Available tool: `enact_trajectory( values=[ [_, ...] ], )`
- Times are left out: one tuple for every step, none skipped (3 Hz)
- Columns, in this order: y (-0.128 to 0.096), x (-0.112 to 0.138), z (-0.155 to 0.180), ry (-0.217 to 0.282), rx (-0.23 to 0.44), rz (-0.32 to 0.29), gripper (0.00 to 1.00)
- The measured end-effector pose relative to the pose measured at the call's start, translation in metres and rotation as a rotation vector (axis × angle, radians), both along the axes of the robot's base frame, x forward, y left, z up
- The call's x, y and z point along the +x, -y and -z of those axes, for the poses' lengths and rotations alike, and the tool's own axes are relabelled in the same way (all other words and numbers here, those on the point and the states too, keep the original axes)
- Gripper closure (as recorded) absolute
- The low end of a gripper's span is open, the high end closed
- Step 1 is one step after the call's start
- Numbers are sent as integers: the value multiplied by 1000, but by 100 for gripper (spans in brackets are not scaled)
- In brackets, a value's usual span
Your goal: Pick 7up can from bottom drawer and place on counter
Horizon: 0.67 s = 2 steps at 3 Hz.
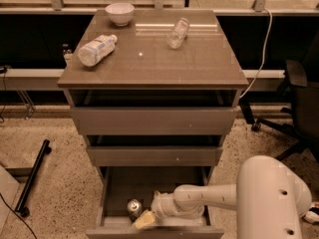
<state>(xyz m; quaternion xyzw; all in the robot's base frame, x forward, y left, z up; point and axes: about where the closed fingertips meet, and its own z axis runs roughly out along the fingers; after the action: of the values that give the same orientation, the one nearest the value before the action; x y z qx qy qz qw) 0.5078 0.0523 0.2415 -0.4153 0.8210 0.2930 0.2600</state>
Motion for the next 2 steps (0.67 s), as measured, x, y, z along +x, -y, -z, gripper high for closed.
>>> enact_trajectory(
  values=[
    [-13, 7, 29, -17, 47, 26, 0],
    [-22, 21, 44, -10, 83, 52, 0]
  ],
)
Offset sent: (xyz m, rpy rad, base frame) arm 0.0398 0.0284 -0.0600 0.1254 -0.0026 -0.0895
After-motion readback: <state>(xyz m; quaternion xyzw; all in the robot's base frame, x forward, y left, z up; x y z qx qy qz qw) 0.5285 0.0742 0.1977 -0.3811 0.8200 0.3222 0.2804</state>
